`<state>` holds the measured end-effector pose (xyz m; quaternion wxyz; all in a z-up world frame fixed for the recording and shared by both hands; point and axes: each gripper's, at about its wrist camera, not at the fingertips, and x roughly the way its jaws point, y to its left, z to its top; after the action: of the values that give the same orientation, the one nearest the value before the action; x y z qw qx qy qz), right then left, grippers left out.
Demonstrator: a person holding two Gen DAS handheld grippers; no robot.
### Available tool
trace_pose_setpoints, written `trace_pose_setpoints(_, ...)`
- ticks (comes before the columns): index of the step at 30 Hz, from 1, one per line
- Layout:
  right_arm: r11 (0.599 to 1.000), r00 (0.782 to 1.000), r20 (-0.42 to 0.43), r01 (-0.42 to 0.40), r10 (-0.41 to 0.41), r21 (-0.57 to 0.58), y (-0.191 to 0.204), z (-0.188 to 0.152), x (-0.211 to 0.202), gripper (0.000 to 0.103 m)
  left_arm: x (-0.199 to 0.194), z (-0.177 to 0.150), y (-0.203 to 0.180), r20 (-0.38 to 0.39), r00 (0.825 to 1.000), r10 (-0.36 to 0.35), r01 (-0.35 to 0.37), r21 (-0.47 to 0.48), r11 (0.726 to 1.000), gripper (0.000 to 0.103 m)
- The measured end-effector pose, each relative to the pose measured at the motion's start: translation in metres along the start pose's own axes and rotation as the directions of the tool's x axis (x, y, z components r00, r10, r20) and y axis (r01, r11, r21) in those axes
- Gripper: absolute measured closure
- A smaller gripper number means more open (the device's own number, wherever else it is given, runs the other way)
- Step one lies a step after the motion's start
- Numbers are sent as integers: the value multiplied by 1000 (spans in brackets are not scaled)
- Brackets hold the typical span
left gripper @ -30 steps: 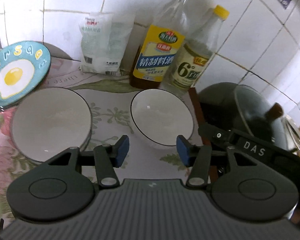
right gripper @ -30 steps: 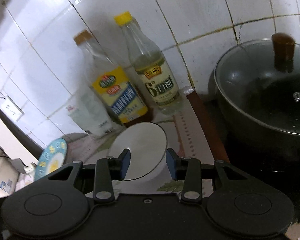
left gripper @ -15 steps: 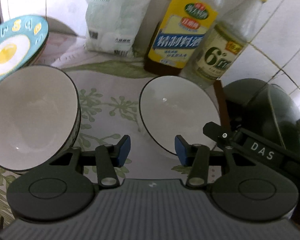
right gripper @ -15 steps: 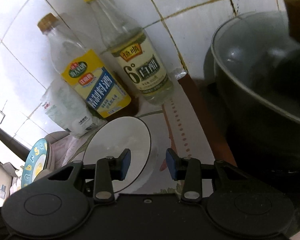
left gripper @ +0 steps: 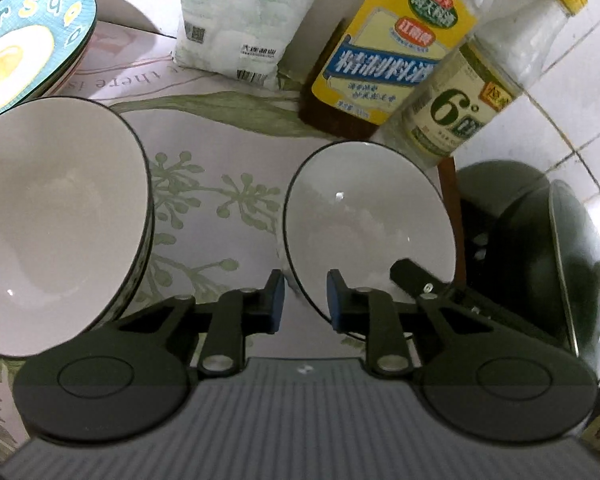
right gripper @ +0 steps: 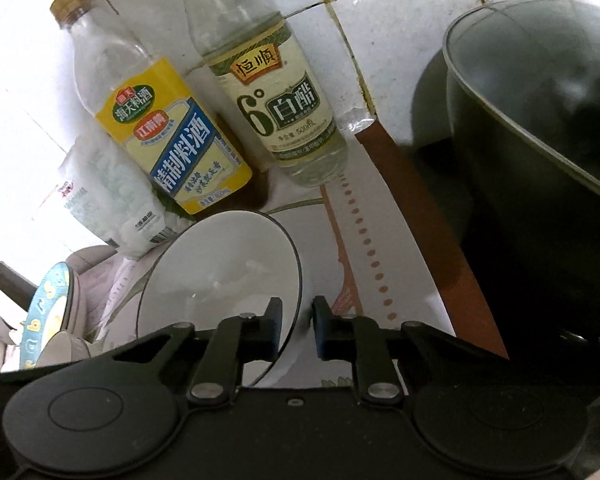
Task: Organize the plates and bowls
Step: 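Close the left gripper on the white bowl rim and lift it, then carry the bowl over the nested bowls, lower it in, open the left gripper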
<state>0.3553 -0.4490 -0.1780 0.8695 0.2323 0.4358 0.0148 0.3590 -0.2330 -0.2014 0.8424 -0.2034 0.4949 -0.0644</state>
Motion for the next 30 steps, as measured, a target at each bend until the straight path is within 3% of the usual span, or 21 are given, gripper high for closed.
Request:
trace_pose_setpoints(5, 1000, 1000, 19, 7, -7, 5, 7, -8, -20, 85, -17, -7, 6, -18, 1000, -26, 26, 1, 1000, 82)
trace_pose_setpoints(15, 1000, 998, 55, 9, -10, 11, 25, -28, -79, 85, -87, -16, 1, 39, 996, -80, 77, 67, 995, 82)
trace_pose_setpoints(23, 996, 995, 100, 13, -4, -87, 65, -41, -129, 84, -149, -23, 5, 108, 990, -95, 77, 162, 984, 82)
trace_pose_setpoints(30, 989, 992, 124, -15, 33, -145, 100, -51, -152, 84, -182, -23, 35, 107, 988, -108, 92, 150, 984, 82)
